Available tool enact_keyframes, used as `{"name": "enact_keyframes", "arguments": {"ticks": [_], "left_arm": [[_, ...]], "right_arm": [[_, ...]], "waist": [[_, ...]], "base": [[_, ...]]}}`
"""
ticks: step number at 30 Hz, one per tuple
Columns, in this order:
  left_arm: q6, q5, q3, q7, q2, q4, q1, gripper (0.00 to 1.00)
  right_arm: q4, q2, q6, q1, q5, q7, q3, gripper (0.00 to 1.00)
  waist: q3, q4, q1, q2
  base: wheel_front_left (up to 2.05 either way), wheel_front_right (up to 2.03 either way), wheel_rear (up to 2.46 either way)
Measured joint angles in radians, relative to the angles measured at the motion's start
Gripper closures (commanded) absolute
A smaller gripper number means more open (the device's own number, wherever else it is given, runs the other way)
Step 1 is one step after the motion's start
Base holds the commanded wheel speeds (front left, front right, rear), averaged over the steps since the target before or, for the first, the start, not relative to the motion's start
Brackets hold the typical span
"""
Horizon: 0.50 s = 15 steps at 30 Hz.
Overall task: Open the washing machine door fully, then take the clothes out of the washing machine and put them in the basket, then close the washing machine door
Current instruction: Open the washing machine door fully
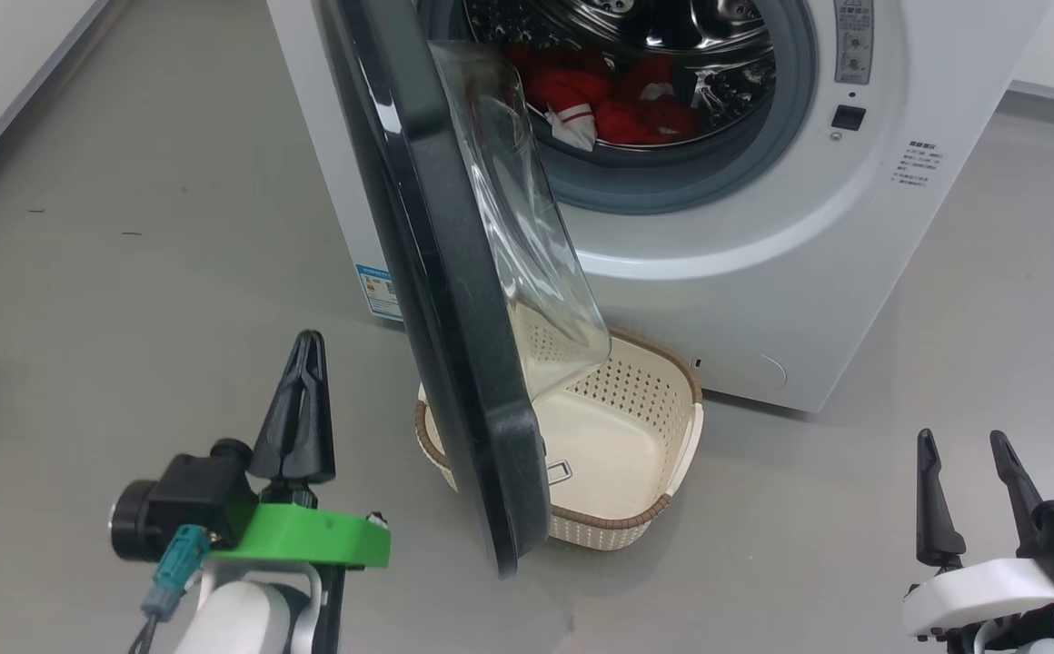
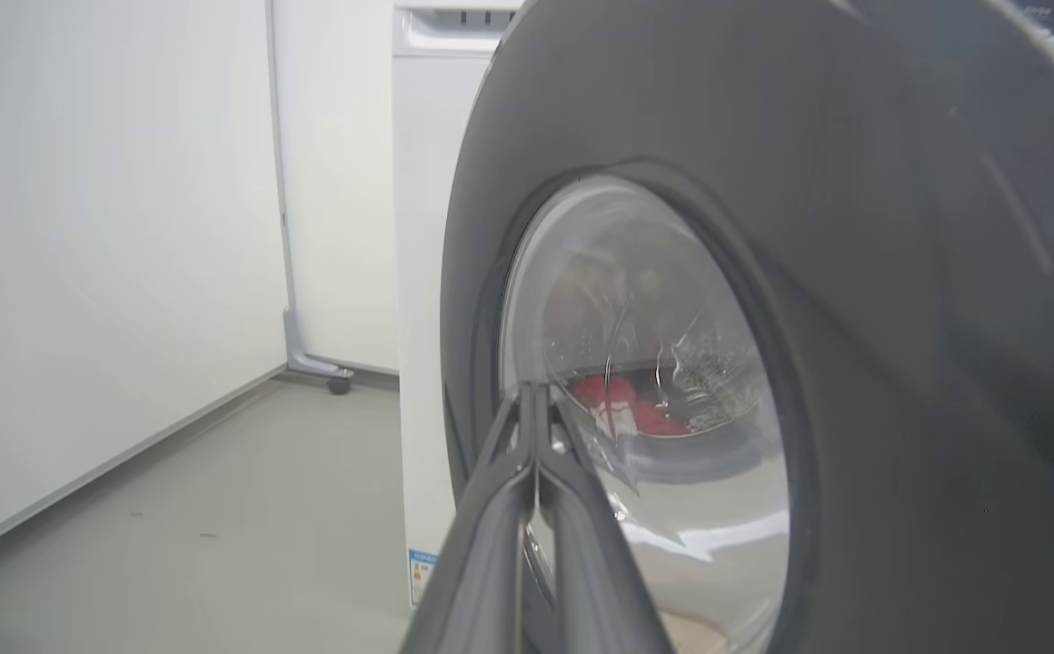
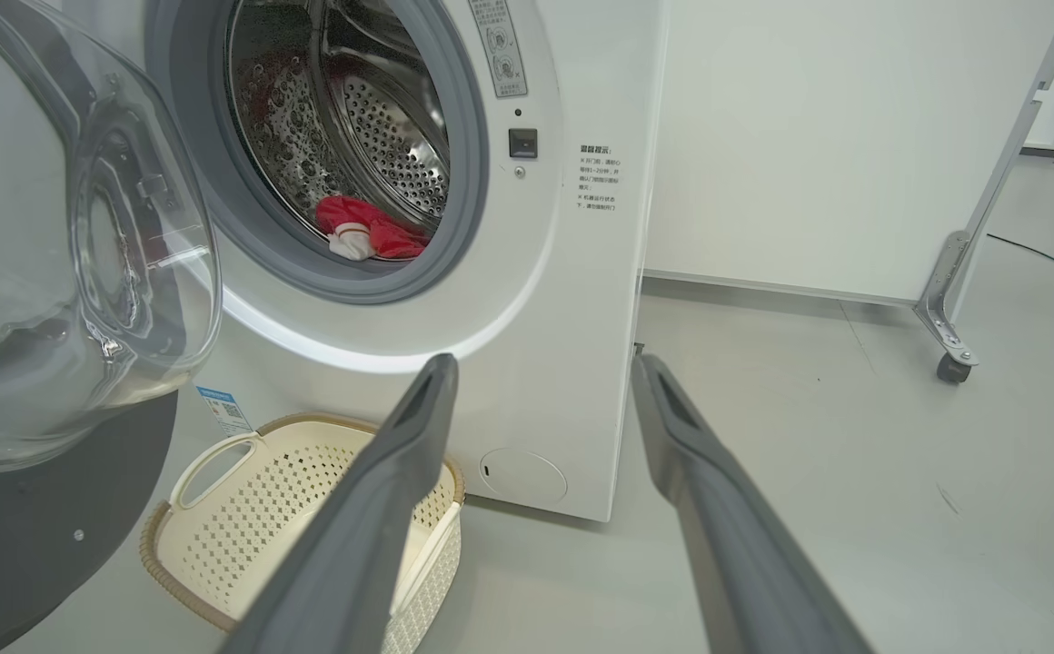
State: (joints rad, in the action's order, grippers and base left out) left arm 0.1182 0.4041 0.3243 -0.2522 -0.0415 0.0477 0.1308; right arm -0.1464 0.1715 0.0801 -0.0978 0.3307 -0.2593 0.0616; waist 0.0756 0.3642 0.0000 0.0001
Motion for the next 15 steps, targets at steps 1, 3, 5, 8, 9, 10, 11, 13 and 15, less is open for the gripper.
{"name": "enact_keyframes", "arguments": {"ticks": [1, 3, 5, 8, 9, 10, 11, 13, 15], "left_arm": [[0.0, -0.006, -0.003, 0.0, 0.0, -0.028, 0.007, 1.0], [0.0, -0.019, -0.01, 0.0, 0.0, -0.089, 0.024, 1.0], [0.0, -0.029, -0.007, -0.001, 0.0, -0.15, 0.039, 1.0], [-0.004, -0.036, 0.004, -0.005, 0.0, -0.235, 0.056, 1.0], [-0.011, -0.038, 0.009, -0.005, 0.0, -0.26, 0.059, 1.0], [-0.016, -0.038, 0.016, -0.005, 0.0, -0.283, 0.062, 1.0], [-0.023, -0.038, 0.028, -0.006, 0.0, -0.304, 0.065, 1.0], [-0.039, -0.038, 0.055, -0.006, 0.0, -0.336, 0.066, 1.0], [-0.061, -0.033, 0.094, -0.006, -0.001, -0.364, 0.066, 1.0]], "right_arm": [[0.0, -0.001, -0.001, 0.0, 0.0, 0.0, 0.0, 0.0], [-0.002, -0.002, -0.008, 0.0, -0.009, 0.0, 0.0, 0.0], [-0.002, -0.007, -0.008, 0.0, -0.014, 0.0, 0.001, 0.0], [-0.005, -0.009, -0.012, 0.0, -0.017, 0.0, -0.001, 0.0], [-0.006, -0.01, -0.012, 0.0, -0.017, 0.0, -0.002, 0.0], [-0.008, -0.011, -0.017, 0.0, -0.017, 0.0, -0.003, 0.0], [-0.01, -0.012, -0.017, 0.0, -0.019, 0.0, -0.003, 0.0], [-0.013, -0.016, -0.017, 0.0, -0.022, 0.0, -0.003, 0.0], [-0.016, -0.018, -0.019, 0.0, -0.026, 0.0, -0.005, 0.0]], "waist": [[0.0, 0.003, 0.0, 0.0], [-0.001, 0.007, 0.0, 0.0], [-0.003, 0.009, 0.0, 0.0], [-0.005, 0.011, 0.0, 0.0], [-0.006, 0.011, 0.0, 0.0], [-0.007, 0.011, 0.0, 0.0], [-0.008, 0.011, 0.0, 0.0], [-0.01, 0.009, 0.0, 0.0], [-0.012, 0.007, 0.0, 0.0]], "base": [[0.0, 0.0, 0.0], [0.0, 0.0, 0.0], [0.0, 0.0, 0.0], [0.0, 0.0, 0.0], [0.0, 0.0, 0.0], [0.0, 0.0, 0.0], [0.0, 0.0, 0.0], [0.0, 0.0, 0.0], [0.0, 0.0, 0.0]]}}
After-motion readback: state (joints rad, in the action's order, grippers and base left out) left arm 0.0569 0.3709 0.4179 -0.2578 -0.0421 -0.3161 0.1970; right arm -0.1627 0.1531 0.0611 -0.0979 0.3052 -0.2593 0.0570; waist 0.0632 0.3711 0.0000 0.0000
